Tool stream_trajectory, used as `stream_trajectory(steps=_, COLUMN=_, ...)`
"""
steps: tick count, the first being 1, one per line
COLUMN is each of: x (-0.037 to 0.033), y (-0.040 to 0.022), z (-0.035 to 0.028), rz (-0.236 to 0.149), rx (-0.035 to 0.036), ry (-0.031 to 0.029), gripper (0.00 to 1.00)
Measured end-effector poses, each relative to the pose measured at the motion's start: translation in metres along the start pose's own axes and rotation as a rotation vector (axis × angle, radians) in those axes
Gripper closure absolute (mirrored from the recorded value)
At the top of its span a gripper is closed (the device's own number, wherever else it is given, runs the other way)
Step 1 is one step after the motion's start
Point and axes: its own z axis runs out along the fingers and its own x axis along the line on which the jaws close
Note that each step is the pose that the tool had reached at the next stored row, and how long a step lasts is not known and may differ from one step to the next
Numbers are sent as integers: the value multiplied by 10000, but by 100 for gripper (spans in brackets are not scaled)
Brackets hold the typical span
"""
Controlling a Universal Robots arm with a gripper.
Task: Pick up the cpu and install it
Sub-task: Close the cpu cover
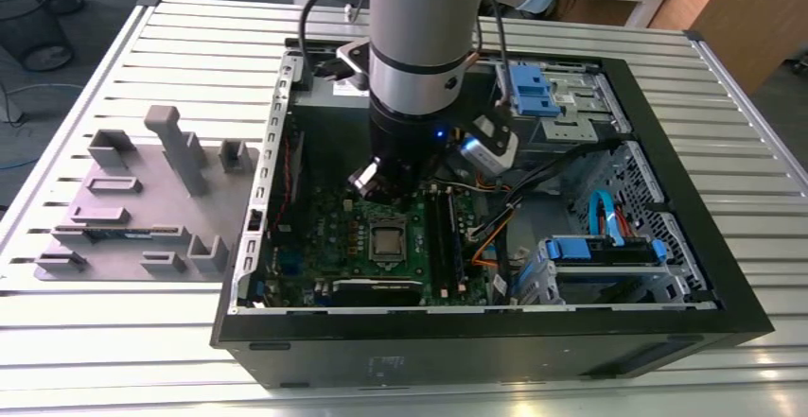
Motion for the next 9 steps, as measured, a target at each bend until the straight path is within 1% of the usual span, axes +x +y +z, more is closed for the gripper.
stream_trajectory(steps=6, x=68, y=51, z=7, rz=1, rx=0, ry=0, gripper=89)
stream_trajectory(steps=9, x=90, y=68, z=8, rz=0, rx=0, ry=1, gripper=89)
